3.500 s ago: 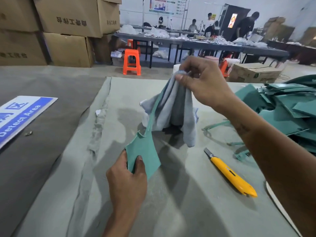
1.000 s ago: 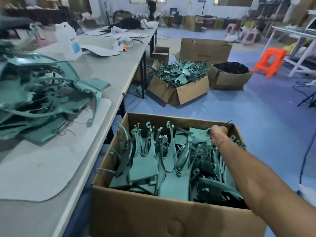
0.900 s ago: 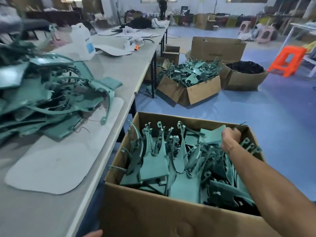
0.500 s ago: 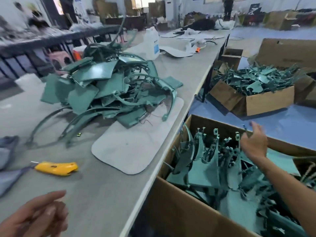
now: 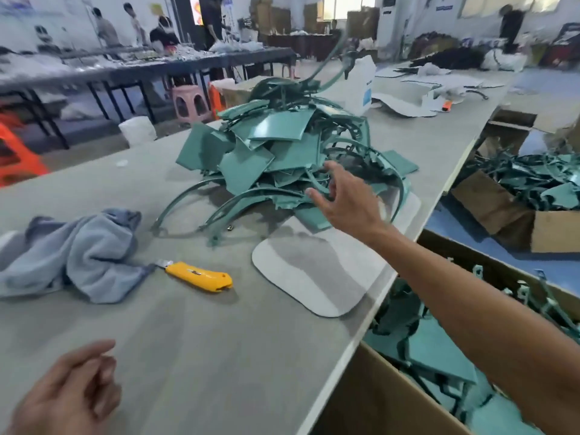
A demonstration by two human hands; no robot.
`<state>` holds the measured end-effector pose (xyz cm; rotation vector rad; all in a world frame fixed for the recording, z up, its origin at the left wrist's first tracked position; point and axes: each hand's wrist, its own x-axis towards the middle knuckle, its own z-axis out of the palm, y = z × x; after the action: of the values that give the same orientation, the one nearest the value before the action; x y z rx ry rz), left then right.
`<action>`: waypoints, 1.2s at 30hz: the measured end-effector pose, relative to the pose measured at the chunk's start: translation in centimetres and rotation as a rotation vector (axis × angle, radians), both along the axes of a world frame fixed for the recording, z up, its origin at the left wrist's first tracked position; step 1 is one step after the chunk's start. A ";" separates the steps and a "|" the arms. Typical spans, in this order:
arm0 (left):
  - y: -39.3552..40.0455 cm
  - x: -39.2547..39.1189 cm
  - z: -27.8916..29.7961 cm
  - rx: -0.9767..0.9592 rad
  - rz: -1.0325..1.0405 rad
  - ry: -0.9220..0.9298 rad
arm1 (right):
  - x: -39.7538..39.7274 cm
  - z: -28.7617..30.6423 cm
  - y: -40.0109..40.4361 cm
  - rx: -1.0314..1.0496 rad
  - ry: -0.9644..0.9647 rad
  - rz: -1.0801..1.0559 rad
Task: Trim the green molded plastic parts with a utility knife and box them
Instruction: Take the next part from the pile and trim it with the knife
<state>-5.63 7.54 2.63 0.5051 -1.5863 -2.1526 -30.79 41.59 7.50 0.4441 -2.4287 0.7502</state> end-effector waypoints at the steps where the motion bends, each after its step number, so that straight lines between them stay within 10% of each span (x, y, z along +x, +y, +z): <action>1: 0.0 1.3 -0.1 -0.014 0.024 0.053 | -0.9 0.3 -1.5 0.026 -0.149 -0.031; 8: -0.1 2.8 -3.4 -0.476 0.047 -0.021 | -4.2 1.6 -3.7 0.388 -0.393 -0.020; 15: 0.8 3.1 -2.6 -0.528 0.081 0.059 | -3.8 7.9 -2.0 -0.108 -0.172 0.000; 22: 0.7 3.6 -2.2 -0.698 0.187 0.083 | 1.0 20.2 -4.0 -1.052 -0.188 0.227; 26: 1.0 3.8 -1.1 -0.509 0.110 0.130 | 7.1 19.7 -8.9 -0.745 -0.219 0.515; 32: -0.5 4.3 1.9 0.634 -0.356 0.229 | 20.4 9.4 -18.4 -0.051 0.164 1.010; 36: -2.5 5.3 2.9 0.759 -0.367 0.328 | 23.0 2.3 -21.6 0.426 0.458 1.085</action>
<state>-0.30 5.09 5.57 0.0475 -0.6845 -2.9135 -7.74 20.03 9.83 1.9355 -1.7627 0.4131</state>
